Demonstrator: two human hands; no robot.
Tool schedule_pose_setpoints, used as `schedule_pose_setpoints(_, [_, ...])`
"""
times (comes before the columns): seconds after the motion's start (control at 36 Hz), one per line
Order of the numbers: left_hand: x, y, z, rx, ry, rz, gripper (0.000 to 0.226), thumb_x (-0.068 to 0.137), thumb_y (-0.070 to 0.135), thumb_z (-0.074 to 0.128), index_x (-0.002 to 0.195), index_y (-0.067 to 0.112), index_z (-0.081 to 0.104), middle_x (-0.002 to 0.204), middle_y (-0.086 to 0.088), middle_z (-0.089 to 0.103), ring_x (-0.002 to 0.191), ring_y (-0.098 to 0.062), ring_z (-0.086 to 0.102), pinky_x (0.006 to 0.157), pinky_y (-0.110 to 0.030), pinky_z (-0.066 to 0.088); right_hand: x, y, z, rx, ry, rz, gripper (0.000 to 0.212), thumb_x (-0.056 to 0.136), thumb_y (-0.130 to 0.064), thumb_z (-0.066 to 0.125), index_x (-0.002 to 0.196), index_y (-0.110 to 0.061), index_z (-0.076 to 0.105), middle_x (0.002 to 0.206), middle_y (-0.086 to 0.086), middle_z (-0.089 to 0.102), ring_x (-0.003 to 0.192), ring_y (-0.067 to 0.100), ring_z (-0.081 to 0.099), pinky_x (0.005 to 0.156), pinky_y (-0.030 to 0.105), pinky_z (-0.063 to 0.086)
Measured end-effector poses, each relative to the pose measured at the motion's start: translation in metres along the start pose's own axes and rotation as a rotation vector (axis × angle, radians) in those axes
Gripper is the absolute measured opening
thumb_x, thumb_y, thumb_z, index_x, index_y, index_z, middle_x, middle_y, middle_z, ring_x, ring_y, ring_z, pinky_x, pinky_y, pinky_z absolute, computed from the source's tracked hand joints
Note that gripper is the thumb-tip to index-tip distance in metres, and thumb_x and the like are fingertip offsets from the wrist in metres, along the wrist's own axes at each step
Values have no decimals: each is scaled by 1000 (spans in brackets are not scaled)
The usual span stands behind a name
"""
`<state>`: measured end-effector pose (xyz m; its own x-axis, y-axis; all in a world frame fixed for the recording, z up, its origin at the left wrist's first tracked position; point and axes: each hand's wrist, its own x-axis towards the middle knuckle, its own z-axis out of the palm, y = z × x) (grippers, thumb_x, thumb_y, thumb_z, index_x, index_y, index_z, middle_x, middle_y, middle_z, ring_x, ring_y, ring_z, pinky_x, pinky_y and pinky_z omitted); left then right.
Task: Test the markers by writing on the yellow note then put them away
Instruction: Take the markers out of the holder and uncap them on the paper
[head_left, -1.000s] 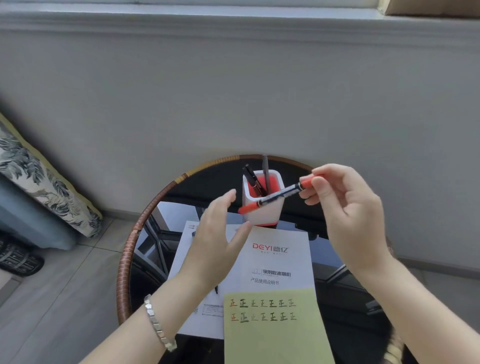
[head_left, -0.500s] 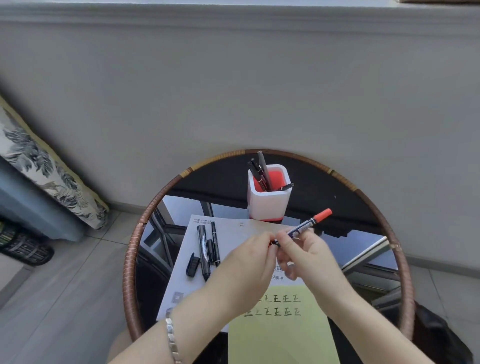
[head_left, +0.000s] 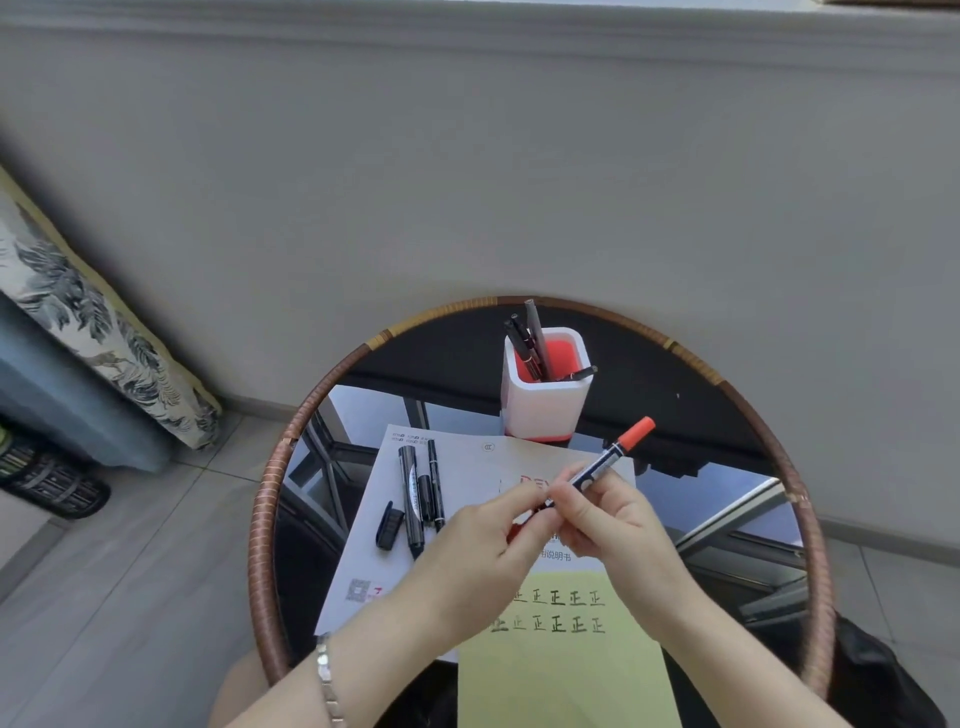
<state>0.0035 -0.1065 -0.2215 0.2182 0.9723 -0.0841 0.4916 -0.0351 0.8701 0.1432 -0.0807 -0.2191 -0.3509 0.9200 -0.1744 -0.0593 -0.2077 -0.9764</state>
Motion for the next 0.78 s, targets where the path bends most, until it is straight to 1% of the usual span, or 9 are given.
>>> schedule_pose_setpoints(0.14, [-6, -3, -8, -87, -86, -181, 13, 97, 42, 29, 96, 36, 40, 70, 4, 43, 64, -17, 38, 60, -31, 34, 10, -5, -5, -91, 58, -67, 13, 92, -15, 49, 80, -10, 52, 54, -11, 45, 50, 3, 40, 52, 13, 36])
schedule_pose_setpoints(0.22, [-8, -14, -18, -119, 92, -269, 12, 98, 23, 30, 101, 29, 40, 85, -2, 50, 75, -14, 46, 70, -29, 40, 22, -12, -17, -350, 68, -67, 12, 91, -24, 51, 82, -21, 58, 67, -11, 60, 59, 0, 50, 63, 17, 42])
schedule_pose_setpoints(0.31, [-10, -24, -30, -148, 267, -307, 12, 99, 18, 32, 100, 21, 44, 83, 1, 52, 74, -10, 49, 67, -22, 43, 33, -21, -21, -653, -148, 105, 11, 89, -29, 54, 94, -23, 62, 83, -4, 70, 65, 3, 58, 65, 23, 47])
schedule_pose_setpoints(0.39, [-8, -34, -35, -142, 345, -336, 13, 98, 18, 38, 94, 25, 48, 94, 6, 58, 86, -4, 55, 68, -15, 42, 43, -21, -9, -823, -260, 179, 18, 89, -31, 55, 98, -18, 62, 77, -4, 66, 57, 2, 54, 55, 16, 45])
schedule_pose_setpoints(0.47, [-4, -40, -36, -67, 395, -324, 12, 96, 18, 47, 99, 27, 54, 107, 11, 52, 90, 6, 50, 67, -8, 37, 59, -8, 4, -932, -249, 178, 24, 86, -36, 59, 93, -13, 61, 66, -2, 60, 49, 6, 47, 46, 18, 38])
schedule_pose_setpoints(0.58, [8, -45, -35, -27, 428, -323, 16, 92, 20, 55, 106, 26, 60, 103, 10, 56, 87, 3, 52, 63, -9, 36, 79, 15, 12, -950, -121, 147, 25, 84, -34, 63, 98, -13, 64, 58, -4, 54, 52, 8, 48, 48, 22, 34])
schedule_pose_setpoints(0.67, [23, -47, -31, -7, 392, -357, 16, 93, 20, 53, 107, 25, 58, 92, 7, 60, 79, -2, 57, 58, -11, 38, 87, 29, 17, -935, -48, 105, 30, 85, -31, 62, 108, -13, 63, 66, -3, 53, 66, 15, 50, 57, 24, 38])
schedule_pose_setpoints(0.72, [34, -49, -27, 64, 351, -368, 12, 93, 19, 52, 102, 24, 58, 87, 4, 61, 76, -6, 58, 59, -15, 42, 90, 37, 20, -974, -30, 76, 27, 85, -31, 61, 103, -11, 62, 78, 6, 60, 76, 21, 54, 66, 30, 45])
schedule_pose_setpoints(0.78, [43, -52, -24, 162, 298, -364, 10, 93, 17, 51, 98, 22, 59, 85, -1, 63, 78, -11, 59, 65, -21, 46, 90, 44, 23, -1020, -10, 37, 20, 86, -31, 60, 87, -11, 58, 74, 5, 56, 74, 23, 53, 64, 32, 44])
